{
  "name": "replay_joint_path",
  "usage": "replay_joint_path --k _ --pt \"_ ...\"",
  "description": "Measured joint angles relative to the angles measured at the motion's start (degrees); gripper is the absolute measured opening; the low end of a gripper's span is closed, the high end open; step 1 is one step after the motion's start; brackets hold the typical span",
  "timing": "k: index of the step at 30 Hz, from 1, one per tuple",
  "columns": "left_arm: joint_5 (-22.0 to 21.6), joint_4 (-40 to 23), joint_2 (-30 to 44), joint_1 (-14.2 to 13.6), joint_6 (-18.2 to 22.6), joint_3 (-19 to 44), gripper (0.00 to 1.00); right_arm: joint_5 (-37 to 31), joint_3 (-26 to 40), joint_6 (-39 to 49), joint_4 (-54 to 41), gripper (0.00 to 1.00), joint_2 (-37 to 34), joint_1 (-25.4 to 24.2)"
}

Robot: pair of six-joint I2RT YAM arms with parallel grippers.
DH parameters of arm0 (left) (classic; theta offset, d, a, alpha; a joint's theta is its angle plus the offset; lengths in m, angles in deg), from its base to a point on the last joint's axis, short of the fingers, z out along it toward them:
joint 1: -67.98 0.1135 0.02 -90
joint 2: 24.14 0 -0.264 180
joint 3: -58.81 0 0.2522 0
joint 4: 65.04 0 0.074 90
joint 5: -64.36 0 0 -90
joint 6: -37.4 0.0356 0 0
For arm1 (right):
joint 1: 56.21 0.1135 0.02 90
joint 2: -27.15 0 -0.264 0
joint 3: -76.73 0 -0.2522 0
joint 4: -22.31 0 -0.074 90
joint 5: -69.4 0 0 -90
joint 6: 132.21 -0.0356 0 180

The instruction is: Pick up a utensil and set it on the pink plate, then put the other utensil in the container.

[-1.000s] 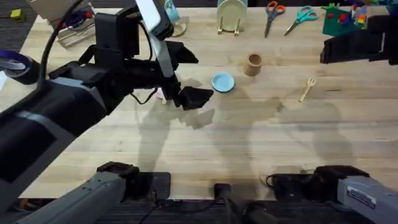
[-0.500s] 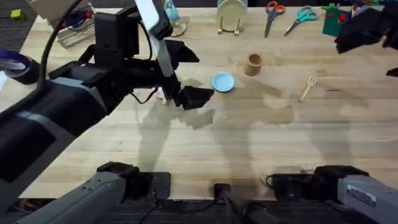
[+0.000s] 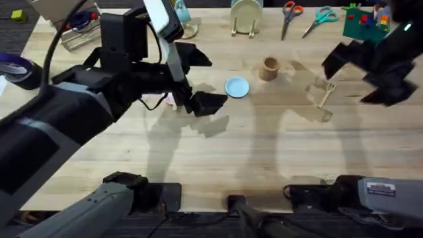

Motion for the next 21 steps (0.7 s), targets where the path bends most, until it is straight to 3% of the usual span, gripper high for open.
replay_joint_path --k 7,21 --pt "0.0 0.0 0.0 0.0 0.0 0.0 0.993 2.94 -12.41 0.72 12.07 0.988 -0.37 -2.69" --pt "0.0 0.02 -0.01 0.0 0.0 0.0 0.993 7.65 -13.31 5.03 16.75 0.993 -6.0 -6.67"
